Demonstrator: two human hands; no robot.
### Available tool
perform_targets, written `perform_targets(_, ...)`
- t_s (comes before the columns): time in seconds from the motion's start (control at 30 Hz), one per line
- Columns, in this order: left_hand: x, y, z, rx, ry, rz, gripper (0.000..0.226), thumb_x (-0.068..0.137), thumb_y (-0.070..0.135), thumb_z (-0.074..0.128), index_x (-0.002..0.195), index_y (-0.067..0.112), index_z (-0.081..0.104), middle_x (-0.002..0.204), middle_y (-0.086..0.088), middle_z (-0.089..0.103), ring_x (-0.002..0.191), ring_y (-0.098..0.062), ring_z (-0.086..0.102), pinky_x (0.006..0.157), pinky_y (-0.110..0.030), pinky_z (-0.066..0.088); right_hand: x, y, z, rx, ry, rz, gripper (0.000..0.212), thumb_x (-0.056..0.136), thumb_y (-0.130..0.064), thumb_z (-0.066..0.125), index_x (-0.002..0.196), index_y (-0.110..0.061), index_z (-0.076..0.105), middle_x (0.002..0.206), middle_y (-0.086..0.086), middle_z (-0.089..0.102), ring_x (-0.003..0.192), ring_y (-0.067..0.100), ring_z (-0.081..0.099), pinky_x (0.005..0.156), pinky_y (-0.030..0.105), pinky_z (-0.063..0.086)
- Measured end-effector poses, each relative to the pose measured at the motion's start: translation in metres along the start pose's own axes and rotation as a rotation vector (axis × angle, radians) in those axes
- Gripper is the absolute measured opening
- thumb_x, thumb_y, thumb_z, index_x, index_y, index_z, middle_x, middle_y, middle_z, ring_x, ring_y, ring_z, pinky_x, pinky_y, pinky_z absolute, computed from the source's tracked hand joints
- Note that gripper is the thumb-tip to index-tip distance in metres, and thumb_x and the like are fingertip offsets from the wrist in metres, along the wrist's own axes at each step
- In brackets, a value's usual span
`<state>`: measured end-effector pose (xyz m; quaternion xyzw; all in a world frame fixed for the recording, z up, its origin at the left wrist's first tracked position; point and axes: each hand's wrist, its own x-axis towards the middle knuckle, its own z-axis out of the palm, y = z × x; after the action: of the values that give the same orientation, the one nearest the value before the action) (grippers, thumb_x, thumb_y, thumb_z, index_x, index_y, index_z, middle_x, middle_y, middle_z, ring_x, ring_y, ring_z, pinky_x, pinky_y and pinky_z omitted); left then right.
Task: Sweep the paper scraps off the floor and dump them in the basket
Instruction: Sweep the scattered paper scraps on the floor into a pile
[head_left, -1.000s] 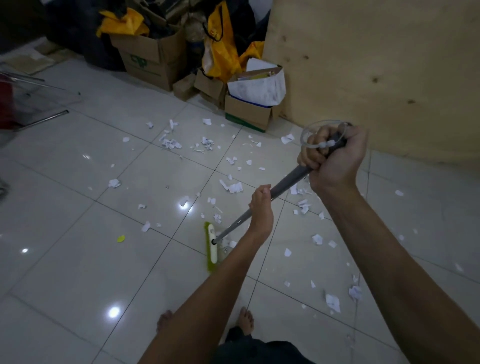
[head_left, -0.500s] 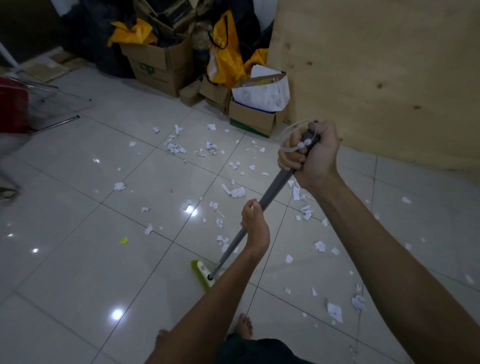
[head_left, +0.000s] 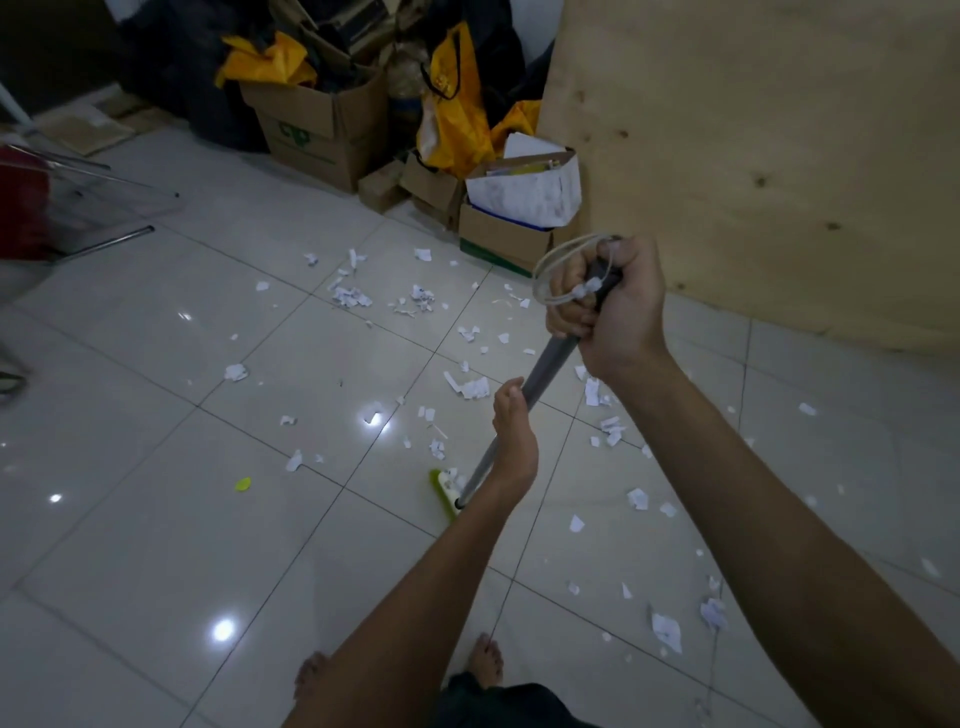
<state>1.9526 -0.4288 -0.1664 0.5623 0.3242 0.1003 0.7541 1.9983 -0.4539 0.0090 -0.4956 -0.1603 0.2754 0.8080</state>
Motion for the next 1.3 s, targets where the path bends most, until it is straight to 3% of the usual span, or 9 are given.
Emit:
perform_targets(0.17,-0.011,0.020,-0.046,0.012,-0.040,-0.032,0.042,0.101,0.040,0.014,0.135,0.027,0.037,0.122,0.008,0.033,0.113,-0.004,0.027,0.102,-0.025,0.021,0.002,0.017,0.051,-0.039,-0.032,0.003,0.038,0.071,-0.026,0.029,0.037,-0.020,0.046,0.035,-0.007,0.030,0.033,0.006,0.018,0.039,0.010,0.015)
perform_targets(0.3,-0.017,0.040,-0.094,0.017,-0.071,-0.072,0.049,0.101,0.041,0.012,0.141,0.020,0.031,0.120,0.008,0.029,0.112,-0.004,0.023,0.100,-0.025,0.020,0.003,0.029,0.099,-0.048,-0.042,-0.011,0.039,0.071,-0.027,0.029,0.037,-0.019,0.045,0.036,-0.006,0.030,0.033,0.006,0.019,0.038,0.010,0.018)
perform_targets(0.43,-0.024,0.058,-0.138,0.034,-0.099,-0.043,0.024,0.101,0.040,0.012,0.108,0.040,0.035,0.116,0.006,0.031,0.109,-0.009,0.028,0.094,-0.026,0.023,0.003,0.039,0.140,-0.026,-0.058,-0.028,0.038,0.072,-0.028,0.030,0.039,-0.017,0.044,0.036,-0.006,0.030,0.033,0.006,0.019,0.038,0.011,0.018)
perform_targets(0.6,-0.014,0.064,-0.217,0.137,-0.100,0.092,0.028,0.101,0.039,0.012,0.116,0.034,0.035,0.121,0.003,0.040,0.113,-0.011,0.035,0.094,-0.026,0.025,0.013,0.067,0.198,0.024,-0.033,-0.050,0.037,0.072,-0.029,0.031,0.039,-0.016,0.042,0.037,-0.006,0.028,0.034,0.007,0.018,0.038,0.011,0.017)
perform_targets(0.77,0.000,0.069,-0.279,0.145,0.010,0.179,0.026,0.103,0.028,0.018,0.112,0.024,0.043,0.113,-0.002,0.046,0.106,-0.013,0.041,0.084,-0.019,0.032,0.026,0.099,0.242,0.105,0.006,-0.061,0.037,0.072,-0.030,0.034,0.038,-0.016,0.043,0.036,-0.006,0.027,0.032,0.008,0.017,0.040,0.017,0.012)
perform_targets(0.83,0.007,0.067,-0.304,0.156,0.052,0.197,0.028,0.100,0.037,0.020,0.110,0.027,0.043,0.113,0.000,0.047,0.107,-0.013,0.041,0.090,-0.024,0.030,0.031,0.114,0.258,0.134,0.016,-0.068,0.037,0.072,-0.030,0.037,0.038,-0.019,0.045,0.035,-0.007,0.029,0.032,0.008,0.017,0.041,0.020,0.010)
perform_targets(0.97,0.026,0.064,-0.353,0.207,0.132,0.233,0.055,0.077,0.062,0.017,0.110,0.030,0.044,0.116,-0.001,0.048,0.109,-0.015,0.042,0.097,-0.032,0.034,0.046,0.144,0.287,0.190,0.037,-0.047,0.038,0.072,-0.031,0.032,0.038,-0.019,0.045,0.036,-0.006,0.032,0.031,0.008,0.019,0.043,0.023,0.009)
perform_targets(1.17,0.058,0.077,-0.419,0.295,0.193,0.274,0.044,0.088,0.043,0.016,0.111,0.020,0.045,0.108,-0.004,0.048,0.105,-0.020,0.045,0.097,-0.038,0.037,0.086,0.185,0.329,0.243,0.004,-0.003,0.037,0.071,-0.031,0.033,0.038,-0.019,0.047,0.037,-0.005,0.035,0.031,0.008,0.022,0.039,0.018,0.014)
perform_targets(1.3,0.089,0.084,-0.456,0.306,0.255,0.287,0.037,0.086,0.052,0.017,0.098,0.034,0.046,0.100,0.001,0.050,0.100,-0.019,0.046,0.090,-0.034,0.038,0.120,0.212,0.356,0.246,0.008,0.017,0.032,0.071,-0.030,0.034,0.045,-0.015,0.046,0.038,-0.004,0.035,0.031,0.008,0.023,0.038,0.017,0.018)
